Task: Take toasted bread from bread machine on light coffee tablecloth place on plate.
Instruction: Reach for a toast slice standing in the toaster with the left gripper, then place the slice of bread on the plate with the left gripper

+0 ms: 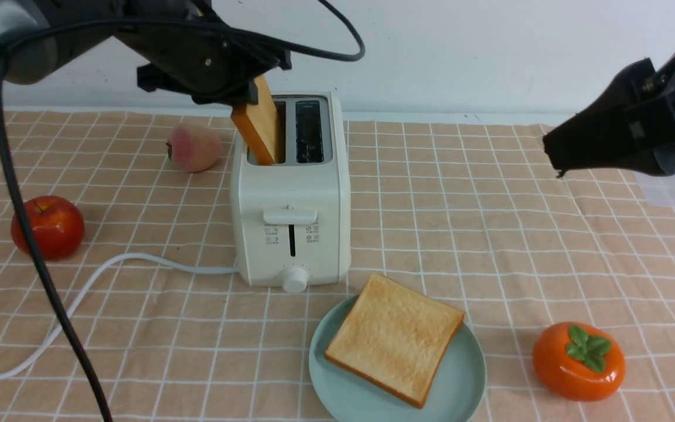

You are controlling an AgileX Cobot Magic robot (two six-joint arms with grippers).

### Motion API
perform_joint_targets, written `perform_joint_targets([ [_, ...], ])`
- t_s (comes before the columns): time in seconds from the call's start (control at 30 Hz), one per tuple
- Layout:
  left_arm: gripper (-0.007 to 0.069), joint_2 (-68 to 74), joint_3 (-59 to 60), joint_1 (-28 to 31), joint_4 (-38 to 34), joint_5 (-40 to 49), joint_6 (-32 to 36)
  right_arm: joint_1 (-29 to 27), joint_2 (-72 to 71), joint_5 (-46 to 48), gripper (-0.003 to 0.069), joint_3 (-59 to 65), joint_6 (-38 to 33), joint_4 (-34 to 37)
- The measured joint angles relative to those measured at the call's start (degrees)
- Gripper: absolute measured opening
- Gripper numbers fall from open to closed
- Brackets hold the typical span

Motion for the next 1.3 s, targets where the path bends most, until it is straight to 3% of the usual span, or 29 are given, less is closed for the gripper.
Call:
perform_joint_targets([
  [0.2,0.0074,-9.9,-0.1,0.0,2.9,2.1,0.1,0.0,0.0,0.6,0.0516,0.0,0.0,0.0],
  [0.33,0.0074,-18.0,-0.3,0.0,2.8,15.1,0.2,0.0,0.0,1.1,0.0516,0.0,0.0,0.0],
  [0.43,0.0074,-20.3,0.8,0.0,-1.0,24.5,1.3,0.0,0.0,1.1,0.0516,0.0,0.0,0.1],
  [0.57,0.0074,-20.6,6.8,0.1,-10.7,27.2,6.9,0.0,0.0,1.1,0.0516,0.0,0.0,0.5],
  [0.6,0.0074,-20.3,12.0,0.1,-18.0,26.3,11.4,0.0,0.0,1.1,0.0516,0.0,0.0,1.0],
  [0.63,0.0074,-20.2,12.7,0.1,-19.0,25.8,12.0,0.0,0.0,1.1,0.0516,0.0,0.0,1.1],
  [0.67,0.0074,-19.8,19.3,0.0,-28.1,23.1,18.1,0.0,0.0,1.1,0.0516,0.0,0.0,1.6],
  [0.97,0.0074,-14.1,43.1,-6.4,-69.9,0.5,53.6,0.0,0.0,1.1,0.0516,0.0,0.0,3.1],
  [1.13,0.0074,-7.8,45.8,-10.4,-82.5,-8.3,66.6,0.0,0.0,1.3,0.0516,0.0,0.0,3.2],
  [1.3,0.0105,-6.1,45.9,-11.0,-84.0,-17.1,63.1,0.0,0.0,1.9,0.0516,0.0,0.0,3.4],
])
